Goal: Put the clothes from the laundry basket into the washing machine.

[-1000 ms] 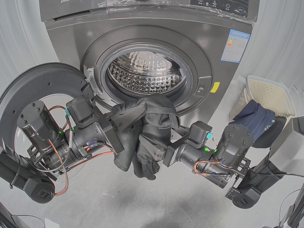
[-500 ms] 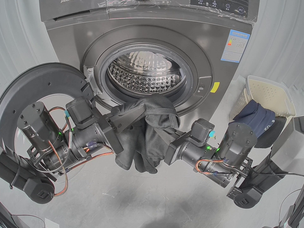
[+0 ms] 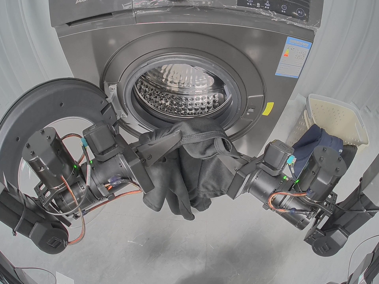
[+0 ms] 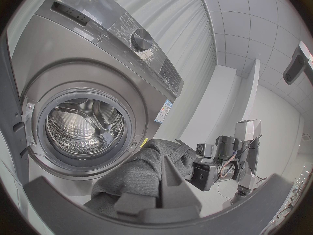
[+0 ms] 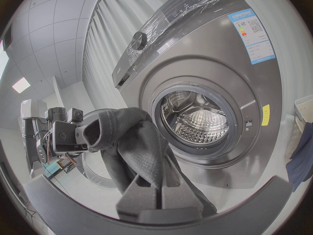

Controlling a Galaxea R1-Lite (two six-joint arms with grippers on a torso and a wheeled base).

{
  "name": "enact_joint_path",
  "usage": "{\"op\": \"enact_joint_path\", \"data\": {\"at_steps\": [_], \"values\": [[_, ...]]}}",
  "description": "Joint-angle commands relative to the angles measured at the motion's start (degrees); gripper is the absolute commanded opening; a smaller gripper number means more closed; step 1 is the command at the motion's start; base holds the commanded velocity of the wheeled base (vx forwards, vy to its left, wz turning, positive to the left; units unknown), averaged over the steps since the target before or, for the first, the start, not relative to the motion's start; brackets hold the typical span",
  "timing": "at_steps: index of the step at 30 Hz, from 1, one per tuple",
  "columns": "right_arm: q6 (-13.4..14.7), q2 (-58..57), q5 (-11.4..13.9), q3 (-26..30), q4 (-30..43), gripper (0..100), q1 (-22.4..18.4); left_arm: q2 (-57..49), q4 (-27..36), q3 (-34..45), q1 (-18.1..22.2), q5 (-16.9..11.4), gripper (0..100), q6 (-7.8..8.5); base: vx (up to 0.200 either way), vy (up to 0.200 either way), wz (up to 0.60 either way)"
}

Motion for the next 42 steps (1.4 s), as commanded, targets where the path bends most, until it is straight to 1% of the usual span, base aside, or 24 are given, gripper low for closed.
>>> {"op": "enact_joint_path", "data": {"at_steps": [1,5,7,8,15,16,17,19,20,21,22,23,24,25,26,36,42], "values": [[0.03,-0.71,-0.05,-0.34,-0.19,0,-0.40,0.07,0.03,0.13,-0.04,-0.01,0,-0.04,0.000,0.000,0.00],[0.03,-1.68,-0.05,-0.52,-0.28,0,-1.01,-0.01,0.03,0.13,-0.04,-0.10,0,-0.21,0.000,0.000,0.00],[0.03,-4.40,-0.14,-0.87,-0.01,0,-1.01,-0.10,0.30,0.66,0.05,-0.19,0,-1.18,0.000,0.000,0.00],[-0.06,-5.46,-0.05,-0.95,0.34,0,-1.01,-0.10,0.21,1.19,0.05,-0.45,0,-1.27,0.000,0.000,0.00],[0.03,-7.74,-0.14,-0.25,0.51,0,-0.84,-0.01,0.12,1.89,-0.04,-1.15,0,-1.27,0.000,0.000,0.00],[0.03,-7.74,-0.14,-0.25,0.43,0,-0.84,0.07,0.12,1.98,-0.04,-1.15,100,-1.27,0.000,0.000,0.00],[0.03,-7.74,-0.14,-0.16,0.51,0,-0.84,0.07,0.12,1.98,-0.04,-1.15,100,-1.27,0.000,0.000,0.00],[0.03,-7.83,-0.14,-0.34,0.51,0,-0.84,-0.01,0.47,1.63,-0.04,-1.07,100,-1.80,0.000,0.000,0.00],[0.03,-7.83,-0.14,-0.52,0.51,0,-0.84,-0.01,0.65,1.63,-0.04,-0.63,100,-2.50,0.000,0.000,0.00],[0.03,-7.83,-0.14,-0.52,0.51,0,-0.84,0.07,0.65,1.63,-0.04,-0.54,100,-2.68,0.000,0.000,0.00],[0.03,-7.92,-0.05,-0.78,0.60,0,-0.84,0.51,0.03,1.98,0.14,0.08,100,-4.17,0.000,0.000,0.00],[-0.06,-7.92,-0.14,-0.95,0.60,0,-0.75,0.87,0.03,2.33,0.23,0.60,100,-4.70,0.000,0.000,0.00],[-0.06,-7.92,-0.14,-0.95,0.60,0,-0.75,0.87,0.03,2.33,0.23,0.60,100,-4.70,0.000,0.000,0.00],[0.03,-8.62,-0.14,-0.95,0.60,0,-0.57,1.22,-0.41,3.30,1.37,1.22,100,-4.70,0.000,0.000,0.00],[0.03,-8.88,-0.14,-0.95,0.60,0,-0.31,1.31,-0.67,4.00,1.72,1.22,100,-4.61,0.000,0.000,0.00],[-0.06,-9.06,-0.05,-1.39,0.60,0,0.04,4.21,-2.69,9.45,1.99,1.31,100,-4.70,0.000,0.000,0.00],[-0.06,-9.32,-0.14,-1.57,0.60,0,0.04,7.46,-5.15,12.70,2.25,1.31,100,-4.26,0.000,0.000,0.00]]}}
